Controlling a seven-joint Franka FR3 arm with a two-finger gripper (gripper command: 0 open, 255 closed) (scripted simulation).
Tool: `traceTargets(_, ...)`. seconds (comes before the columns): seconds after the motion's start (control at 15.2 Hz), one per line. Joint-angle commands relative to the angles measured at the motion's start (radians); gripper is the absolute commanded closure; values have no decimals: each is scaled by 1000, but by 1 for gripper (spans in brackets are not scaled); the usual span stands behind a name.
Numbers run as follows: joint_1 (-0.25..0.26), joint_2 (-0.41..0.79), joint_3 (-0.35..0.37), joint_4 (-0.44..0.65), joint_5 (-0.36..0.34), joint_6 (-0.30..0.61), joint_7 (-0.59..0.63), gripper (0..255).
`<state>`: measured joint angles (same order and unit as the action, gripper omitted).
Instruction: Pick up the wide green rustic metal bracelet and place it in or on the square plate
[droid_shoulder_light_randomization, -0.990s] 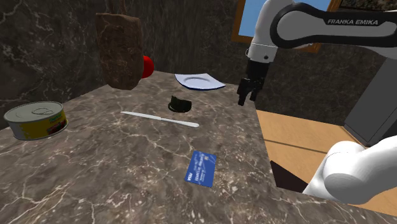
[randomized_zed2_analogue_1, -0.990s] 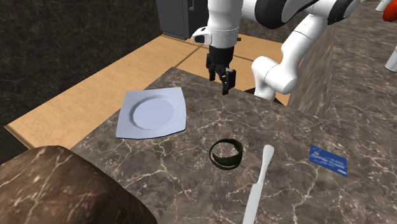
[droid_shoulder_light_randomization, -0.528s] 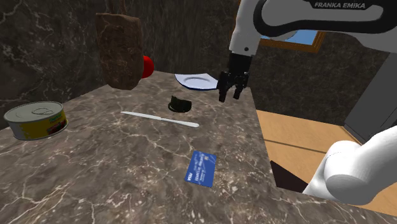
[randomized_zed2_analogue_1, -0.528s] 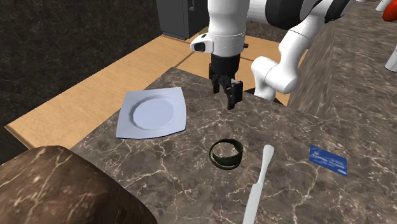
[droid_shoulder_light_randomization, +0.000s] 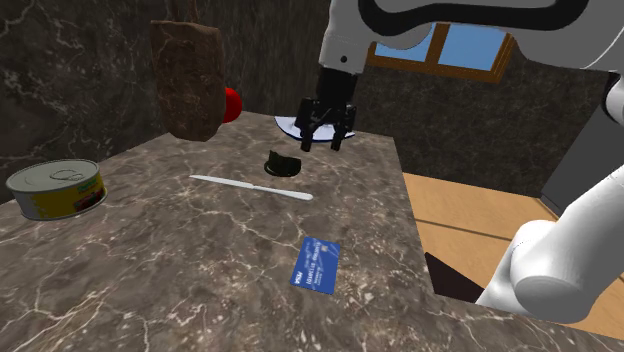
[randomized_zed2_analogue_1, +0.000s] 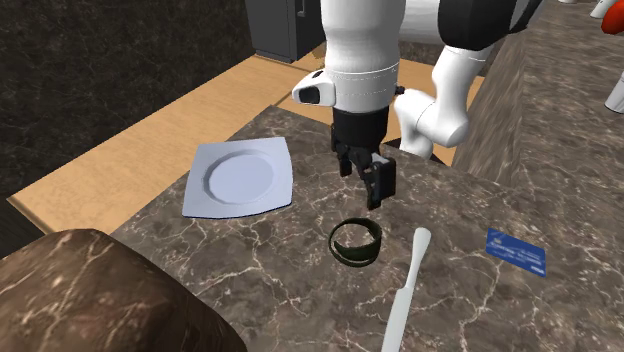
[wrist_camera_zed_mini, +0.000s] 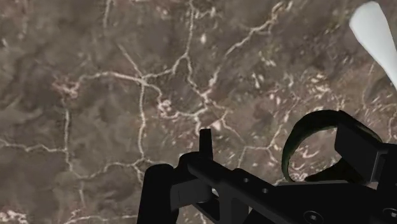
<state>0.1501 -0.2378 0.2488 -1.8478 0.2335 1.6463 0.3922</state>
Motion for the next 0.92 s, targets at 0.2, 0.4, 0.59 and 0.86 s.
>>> traceTargets(0.2, 29, 164, 55, 205, 6, -15, 114, 0)
traceTargets(0.4, 45, 238, 74, 303, -1, -27, 161, 0)
traceTargets(0.59, 48, 230, 77, 254, 2, 15, 158, 0)
traceTargets(0.86, 54, 223, 83, 186, 5, 77, 154, 0)
